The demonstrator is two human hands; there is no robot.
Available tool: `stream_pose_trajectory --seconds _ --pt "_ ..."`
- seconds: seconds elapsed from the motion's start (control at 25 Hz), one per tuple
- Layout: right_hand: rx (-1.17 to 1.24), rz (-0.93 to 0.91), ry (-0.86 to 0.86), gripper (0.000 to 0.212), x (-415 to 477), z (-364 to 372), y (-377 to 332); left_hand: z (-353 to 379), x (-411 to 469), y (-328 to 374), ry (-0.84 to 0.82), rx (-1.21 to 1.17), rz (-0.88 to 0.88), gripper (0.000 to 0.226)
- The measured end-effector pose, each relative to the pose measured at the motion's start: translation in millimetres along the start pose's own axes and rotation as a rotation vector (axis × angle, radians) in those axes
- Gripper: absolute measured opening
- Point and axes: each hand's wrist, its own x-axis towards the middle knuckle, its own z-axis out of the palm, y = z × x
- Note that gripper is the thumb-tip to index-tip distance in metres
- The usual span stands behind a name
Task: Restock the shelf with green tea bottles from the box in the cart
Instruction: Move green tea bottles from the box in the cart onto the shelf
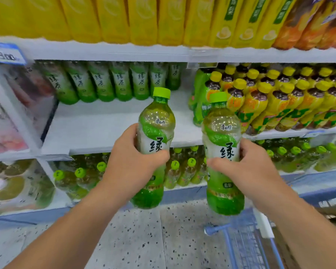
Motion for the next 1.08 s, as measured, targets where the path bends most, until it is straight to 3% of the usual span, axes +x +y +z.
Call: stream_pose_trajectory --seconds 0.28,0.64,0.92,1.08 --pt "-0.005 -0.028 -0.010 0.023 76 73 -8 -15 77 -37 0.122 -0.003 0.037 0.036" --pt "-0.005 -0.188 0.108 0.024 160 99 -2 -18 156 -56 0.207 0.147 0.234 0.048" --pt "0.058 -0.294 0.184 0.048 203 129 7 -16 203 -77 0.171 0.096 0.296 0.060" --pt "0.195 -0.332 0.184 0.050 212 139 18 -19 214 -94 0.162 0.021 0.351 0.064"
